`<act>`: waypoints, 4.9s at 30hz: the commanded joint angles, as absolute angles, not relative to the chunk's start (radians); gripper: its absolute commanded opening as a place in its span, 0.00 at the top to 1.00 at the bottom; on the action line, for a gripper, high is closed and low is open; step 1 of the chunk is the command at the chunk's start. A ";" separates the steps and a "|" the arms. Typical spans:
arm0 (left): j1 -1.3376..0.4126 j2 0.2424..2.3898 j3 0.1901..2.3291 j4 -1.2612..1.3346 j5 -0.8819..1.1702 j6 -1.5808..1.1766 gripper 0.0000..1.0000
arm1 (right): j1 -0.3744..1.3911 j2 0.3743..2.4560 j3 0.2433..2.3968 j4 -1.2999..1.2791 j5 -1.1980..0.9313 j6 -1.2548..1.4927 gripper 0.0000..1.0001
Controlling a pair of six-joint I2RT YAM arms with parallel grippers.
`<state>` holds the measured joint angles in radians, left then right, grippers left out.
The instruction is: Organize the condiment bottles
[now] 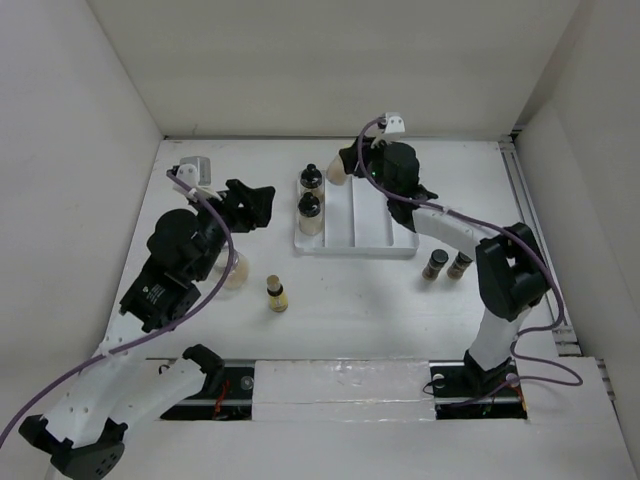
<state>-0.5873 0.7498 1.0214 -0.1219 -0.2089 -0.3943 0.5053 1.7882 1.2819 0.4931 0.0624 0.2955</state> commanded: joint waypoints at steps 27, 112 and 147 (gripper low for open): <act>-0.611 0.824 0.923 -0.365 -0.186 -0.428 0.21 | 0.506 2.051 1.540 0.337 0.158 0.147 0.27; -0.836 0.755 0.897 -0.238 -0.377 -0.307 0.22 | 0.666 1.890 1.603 -0.147 0.305 0.301 0.59; -0.836 0.764 0.897 -0.229 -0.367 -0.307 0.22 | 0.615 1.968 1.706 -0.221 0.322 0.281 0.23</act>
